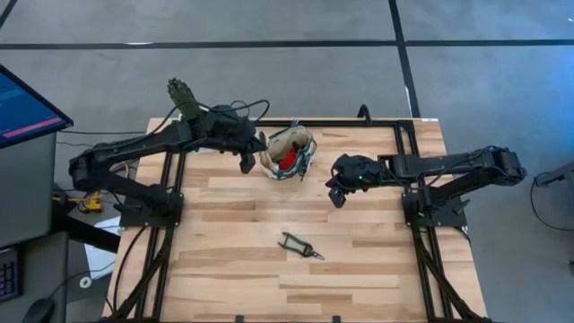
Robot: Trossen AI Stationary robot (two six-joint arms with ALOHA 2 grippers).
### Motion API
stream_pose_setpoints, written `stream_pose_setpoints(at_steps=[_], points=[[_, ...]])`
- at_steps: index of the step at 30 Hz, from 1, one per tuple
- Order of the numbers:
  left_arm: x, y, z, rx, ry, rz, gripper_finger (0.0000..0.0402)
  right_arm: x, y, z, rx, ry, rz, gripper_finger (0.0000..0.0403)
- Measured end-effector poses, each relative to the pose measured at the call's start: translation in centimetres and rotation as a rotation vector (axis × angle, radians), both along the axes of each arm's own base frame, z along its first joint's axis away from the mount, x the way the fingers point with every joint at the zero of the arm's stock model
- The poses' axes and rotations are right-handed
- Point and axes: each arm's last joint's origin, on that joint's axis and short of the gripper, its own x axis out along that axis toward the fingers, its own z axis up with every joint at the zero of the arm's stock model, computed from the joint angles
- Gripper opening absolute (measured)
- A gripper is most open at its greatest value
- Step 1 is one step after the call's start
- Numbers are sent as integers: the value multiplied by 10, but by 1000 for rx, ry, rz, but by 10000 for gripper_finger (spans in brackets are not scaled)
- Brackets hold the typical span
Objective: Pick & Place Garden tools in Gardening bag
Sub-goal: Adjust the gardening bag
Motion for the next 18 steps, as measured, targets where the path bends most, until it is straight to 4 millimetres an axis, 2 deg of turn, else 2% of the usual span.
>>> stream_pose_setpoints(at_steps=[6, 9, 15, 18], points=[[-2, -3, -22, -62, 46, 23, 2, 0, -2, 0, -12, -1, -1, 0], [-1, -8, -30, -106, 51, 34, 2, 0, -9, 0, -34, 4, -19, 0], [6, -30, -44, -169, 36, 11, 2, -4, -47, 2, -90, 1, -120, 0], [12, -42, -51, -164, -33, 12, 2, -5, -71, 7, -121, -59, -148, 0]])
